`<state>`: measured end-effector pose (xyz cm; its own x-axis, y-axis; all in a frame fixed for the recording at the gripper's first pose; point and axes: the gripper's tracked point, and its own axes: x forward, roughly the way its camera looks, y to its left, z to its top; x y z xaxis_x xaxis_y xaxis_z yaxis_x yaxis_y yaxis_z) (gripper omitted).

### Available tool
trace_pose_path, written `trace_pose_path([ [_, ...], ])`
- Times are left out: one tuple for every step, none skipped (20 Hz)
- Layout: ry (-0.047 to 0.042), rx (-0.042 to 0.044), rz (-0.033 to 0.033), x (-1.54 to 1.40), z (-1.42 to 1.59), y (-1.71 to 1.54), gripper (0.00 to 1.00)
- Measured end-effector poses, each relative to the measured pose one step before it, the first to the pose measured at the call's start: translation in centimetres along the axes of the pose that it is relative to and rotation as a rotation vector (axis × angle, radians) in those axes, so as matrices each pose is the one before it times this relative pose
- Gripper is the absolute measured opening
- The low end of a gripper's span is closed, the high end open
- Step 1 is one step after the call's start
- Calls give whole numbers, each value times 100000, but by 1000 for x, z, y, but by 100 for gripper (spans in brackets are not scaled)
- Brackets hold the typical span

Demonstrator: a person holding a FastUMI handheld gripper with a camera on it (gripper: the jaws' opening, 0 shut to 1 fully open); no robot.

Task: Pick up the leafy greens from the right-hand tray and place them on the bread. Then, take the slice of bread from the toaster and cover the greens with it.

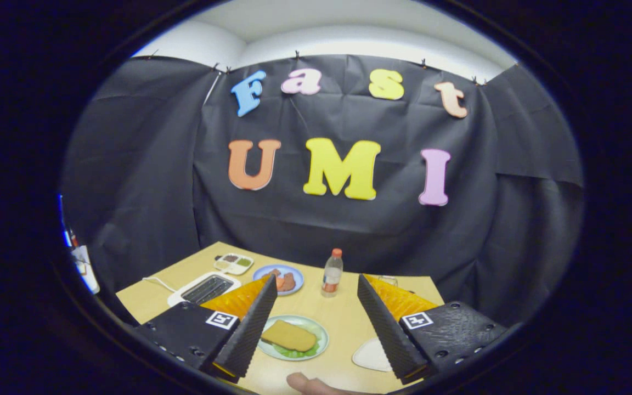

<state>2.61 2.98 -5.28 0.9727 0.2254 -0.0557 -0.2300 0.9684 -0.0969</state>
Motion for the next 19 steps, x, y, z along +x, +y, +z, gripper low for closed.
trace_pose_path([
  [-4298, -643, -463, -1287, 1188, -266, 95],
  [-2932, -615, -1639, -858, 717, -515, 95],
  [-2347, -820, -2727, -761, 622, -655, 96],
  [-1490, 336, -3490, -678, 419, -674, 96],
  [-1697, 1510, -1353, -807, 477, 23, 96],
  [-825, 1376, -708, -660, 171, 248, 96],
  [-572, 154, -175, -705, -78, 139, 95],
  [265, -693, -359, -391, -111, 138, 95],
  [1001, 36, -1018, -669, -271, 70, 95],
  [1137, 1308, -8, -719, -176, 300, 95],
  [1294, 1831, -226, -534, -83, 345, 96],
  [693, 2065, -672, -321, -277, 310, 95],
  [612, 856, -653, -126, -157, 149, 95],
  [555, -70, -470, -55, -73, 186, 95],
  [354, -131, -709, -83, -122, 74, 95],
  [219, -416, -231, -176, -143, 213, 95],
  [117, -797, -9, -139, -181, 368, 95],
  [-219, -780, -506, -206, -86, 112, 95],
  [-453, -554, -176, -196, -11, 249, 95],
])
